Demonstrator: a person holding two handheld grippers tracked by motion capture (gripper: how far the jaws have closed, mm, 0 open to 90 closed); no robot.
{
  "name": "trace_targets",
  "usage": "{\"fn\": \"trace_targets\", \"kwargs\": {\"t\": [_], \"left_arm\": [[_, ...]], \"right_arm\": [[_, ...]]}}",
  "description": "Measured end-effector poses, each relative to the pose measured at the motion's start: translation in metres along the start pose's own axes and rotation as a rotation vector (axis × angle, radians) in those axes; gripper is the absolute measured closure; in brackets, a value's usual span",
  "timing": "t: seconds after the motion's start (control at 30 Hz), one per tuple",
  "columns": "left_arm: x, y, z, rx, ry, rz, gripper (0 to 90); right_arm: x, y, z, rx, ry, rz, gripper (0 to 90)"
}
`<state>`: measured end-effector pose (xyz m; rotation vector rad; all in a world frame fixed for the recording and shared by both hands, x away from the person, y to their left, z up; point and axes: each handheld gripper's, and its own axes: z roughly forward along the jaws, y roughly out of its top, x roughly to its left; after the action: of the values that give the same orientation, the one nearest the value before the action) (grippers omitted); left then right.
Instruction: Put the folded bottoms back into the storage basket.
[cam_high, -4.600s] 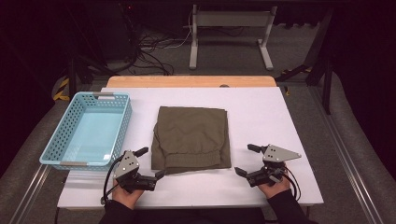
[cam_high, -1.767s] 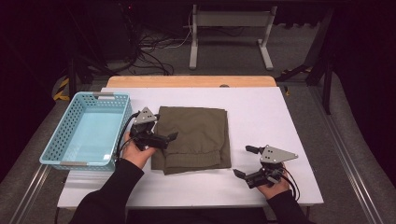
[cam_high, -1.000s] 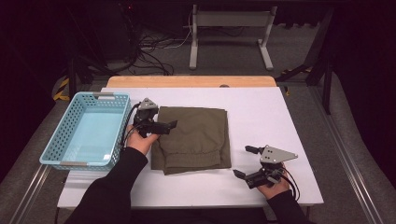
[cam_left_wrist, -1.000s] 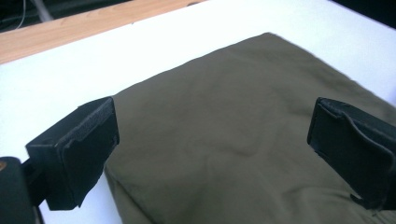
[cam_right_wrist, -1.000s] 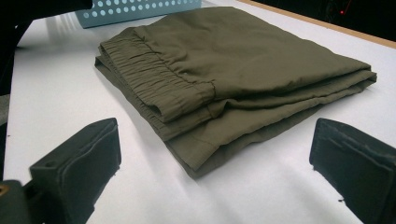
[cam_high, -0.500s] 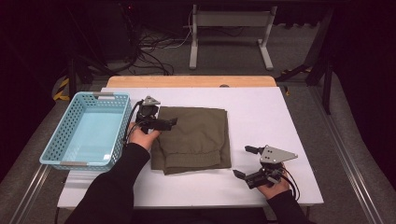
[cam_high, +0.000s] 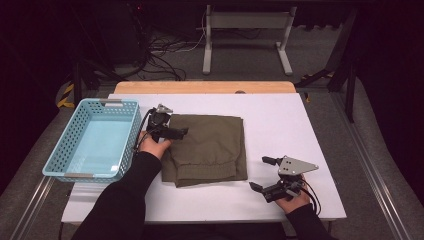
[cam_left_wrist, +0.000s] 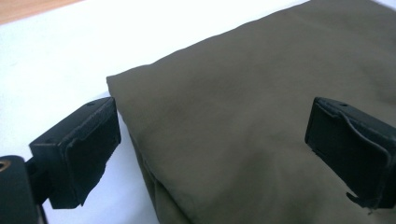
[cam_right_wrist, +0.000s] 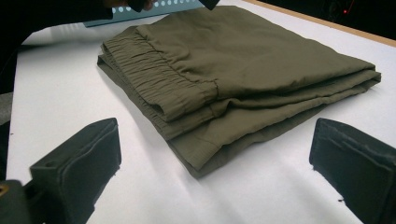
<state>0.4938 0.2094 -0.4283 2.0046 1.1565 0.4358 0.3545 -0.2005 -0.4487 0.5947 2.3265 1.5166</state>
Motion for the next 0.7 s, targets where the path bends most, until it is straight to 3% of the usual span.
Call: {"fn": "trace_targets", "kwargs": {"t": [0.3,0.47,0.57,0.7], "left_arm": [[0.007,-0.004,0.015,0.039,0.01,-0.067,5.3],[0.007,-0.006,0.02,0.053,0.013,-0.069,5.9],[0.008,-0.006,0.021,0.055,-0.009,-0.078,6.3],[0.007,-0.008,0.026,0.079,0.006,-0.079,6.2]], "right_arm": [[0.0,0.0,0.0,0.002,0.003,-0.004,3.4],[0.0,0.0,0.001,0.003,0.003,-0.005,3.4],[0.0,0.0,0.001,0.005,0.003,-0.004,3.5],[0.0,0.0,0.001,0.005,0.004,-0.005,3.6]]}}
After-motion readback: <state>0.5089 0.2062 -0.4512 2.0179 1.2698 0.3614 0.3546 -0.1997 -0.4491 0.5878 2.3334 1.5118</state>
